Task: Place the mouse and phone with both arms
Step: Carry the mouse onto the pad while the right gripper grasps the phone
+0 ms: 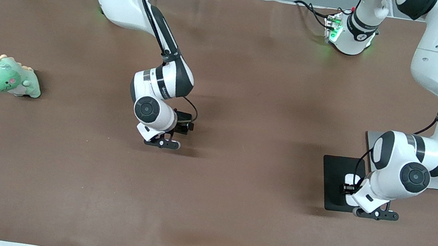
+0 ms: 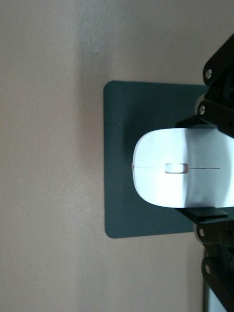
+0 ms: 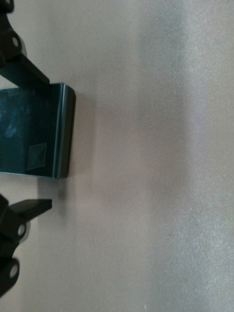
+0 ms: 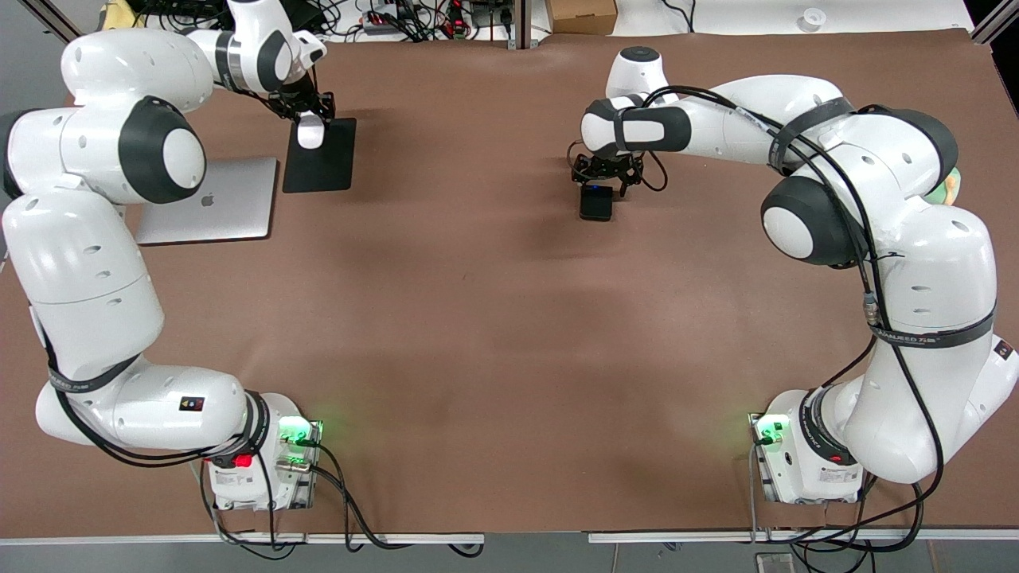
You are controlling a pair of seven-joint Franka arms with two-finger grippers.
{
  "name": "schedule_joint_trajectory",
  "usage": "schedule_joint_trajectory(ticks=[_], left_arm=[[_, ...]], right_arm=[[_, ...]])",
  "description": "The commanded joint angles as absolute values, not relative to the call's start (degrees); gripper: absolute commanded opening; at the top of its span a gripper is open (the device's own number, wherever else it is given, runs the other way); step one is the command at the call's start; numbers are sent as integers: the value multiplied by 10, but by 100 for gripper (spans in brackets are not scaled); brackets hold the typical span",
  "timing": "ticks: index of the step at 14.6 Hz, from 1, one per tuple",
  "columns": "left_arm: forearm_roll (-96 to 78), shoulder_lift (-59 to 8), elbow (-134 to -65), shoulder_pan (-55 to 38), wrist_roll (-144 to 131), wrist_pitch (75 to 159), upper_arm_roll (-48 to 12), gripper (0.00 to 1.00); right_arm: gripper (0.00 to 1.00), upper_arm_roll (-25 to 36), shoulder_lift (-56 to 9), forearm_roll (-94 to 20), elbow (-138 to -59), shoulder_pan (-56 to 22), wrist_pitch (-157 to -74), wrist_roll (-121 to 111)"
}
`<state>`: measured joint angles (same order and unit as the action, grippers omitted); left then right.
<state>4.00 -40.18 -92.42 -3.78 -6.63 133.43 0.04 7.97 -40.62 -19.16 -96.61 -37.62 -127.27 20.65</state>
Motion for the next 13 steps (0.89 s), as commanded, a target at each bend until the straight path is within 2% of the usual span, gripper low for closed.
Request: schedule_joint_trajectory(ticks=[1, 10, 11, 12, 13], left_arm=[[47, -423, -910, -30, -43, 1345, -3, 0], [46, -449, -906, -30, -24, 1346, -4, 0], [46, -451, -905, -30, -24, 1346, -4, 4], [45, -449, -905, -30, -23, 1346, -4, 26], [42, -449, -905, -30, -23, 1346, -4, 89]], right_arm=[[100, 85, -403, -201, -976, -385, -1273, 234], [100, 85, -403, -242, -972, -388, -1265, 230], [100, 85, -399, -242, -970, -380, -1262, 224], [100, 85, -396, -242, -965, -376, -1246, 223], [100, 86, -399, -242, -957, -381, -1231, 229]])
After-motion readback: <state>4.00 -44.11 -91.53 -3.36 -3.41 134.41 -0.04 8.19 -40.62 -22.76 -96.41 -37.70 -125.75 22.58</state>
